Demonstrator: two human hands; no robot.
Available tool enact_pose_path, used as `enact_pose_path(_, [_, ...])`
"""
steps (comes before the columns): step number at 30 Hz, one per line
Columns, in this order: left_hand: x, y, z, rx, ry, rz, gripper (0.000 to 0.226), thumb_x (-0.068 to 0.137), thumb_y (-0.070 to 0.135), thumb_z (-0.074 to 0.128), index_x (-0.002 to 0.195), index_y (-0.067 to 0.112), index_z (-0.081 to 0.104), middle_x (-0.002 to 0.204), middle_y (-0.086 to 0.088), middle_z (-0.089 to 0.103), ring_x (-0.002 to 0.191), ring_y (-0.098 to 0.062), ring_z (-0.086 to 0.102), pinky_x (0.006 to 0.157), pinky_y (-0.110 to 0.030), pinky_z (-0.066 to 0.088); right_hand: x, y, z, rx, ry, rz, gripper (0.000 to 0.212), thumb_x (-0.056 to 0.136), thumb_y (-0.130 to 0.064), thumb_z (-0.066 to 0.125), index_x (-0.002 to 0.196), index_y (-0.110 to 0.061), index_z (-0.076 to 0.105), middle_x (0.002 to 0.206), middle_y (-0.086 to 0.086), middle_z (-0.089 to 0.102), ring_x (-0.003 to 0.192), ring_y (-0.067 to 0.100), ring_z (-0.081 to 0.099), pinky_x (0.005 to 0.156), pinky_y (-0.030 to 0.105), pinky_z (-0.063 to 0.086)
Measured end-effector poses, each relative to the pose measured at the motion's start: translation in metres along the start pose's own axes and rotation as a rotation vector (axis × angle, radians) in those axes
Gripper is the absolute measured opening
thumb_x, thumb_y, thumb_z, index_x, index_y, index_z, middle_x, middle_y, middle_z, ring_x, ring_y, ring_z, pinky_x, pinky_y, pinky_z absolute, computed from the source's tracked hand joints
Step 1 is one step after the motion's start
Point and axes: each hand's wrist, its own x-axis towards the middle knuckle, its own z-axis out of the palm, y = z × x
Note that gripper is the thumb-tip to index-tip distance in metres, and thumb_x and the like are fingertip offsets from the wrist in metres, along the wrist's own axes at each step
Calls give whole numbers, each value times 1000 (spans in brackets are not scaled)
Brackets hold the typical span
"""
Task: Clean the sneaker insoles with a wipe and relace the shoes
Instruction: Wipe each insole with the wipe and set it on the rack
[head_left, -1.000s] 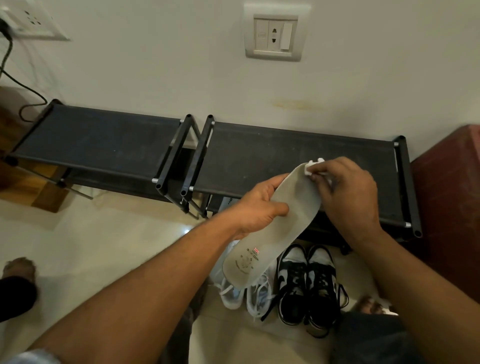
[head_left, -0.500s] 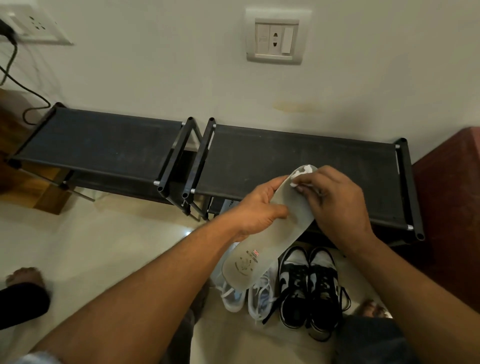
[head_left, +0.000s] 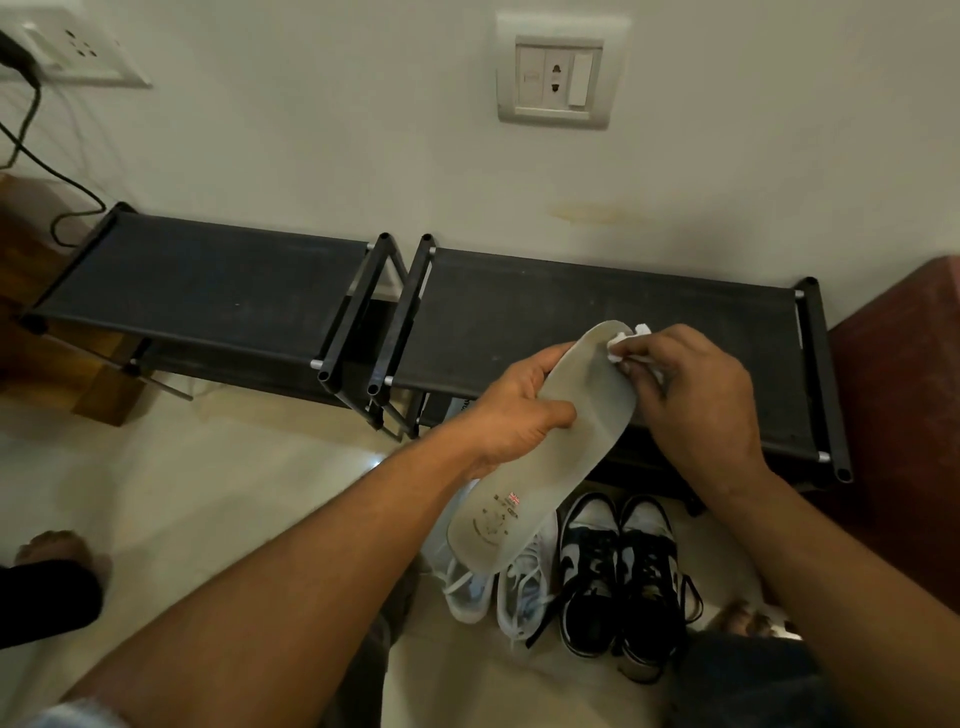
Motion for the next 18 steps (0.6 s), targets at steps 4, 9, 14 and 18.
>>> enact_pose_path(4, [1, -1, 1, 5, 26, 2, 74, 92, -7, 60, 147, 43, 57, 110, -1, 76, 96, -17, 73, 83, -38, 60, 0, 4, 1, -17, -9, 28, 16, 95, -21, 75, 110, -25, 78, 103, -5, 72, 90, 14, 68, 73, 23, 49])
enact_pose_path(9, [0, 0, 4, 10, 18, 10, 75, 92, -6, 60, 148, 44, 55, 111, 0, 75, 98, -18, 72, 86, -41, 61, 0, 4, 0, -40, 3, 31, 16, 94, -20, 76, 110, -25, 78, 103, -4, 72, 92, 13, 69, 76, 23, 49])
enact_pose_path(14, [-5, 2, 10, 8, -89, 0, 75, 96, -11, 57, 152, 38, 52, 123, -11, 74, 108, -26, 73, 92, -46, 62, 0, 1, 0, 7, 35, -1, 14, 94, -17, 76, 107, -23, 78, 103, -3, 71, 92, 15, 68, 77, 30, 54])
enact_pose_path(18, [-3, 1, 6, 22, -32, 20, 75, 94, -7, 59, 150, 43, 54, 118, -10, 74, 103, -24, 73, 91, -46, 62, 1, 3, 0, 35, 30, 12, 17, 94, -17, 76, 109, -25, 78, 105, -5, 71, 93, 11, 66, 78, 25, 53])
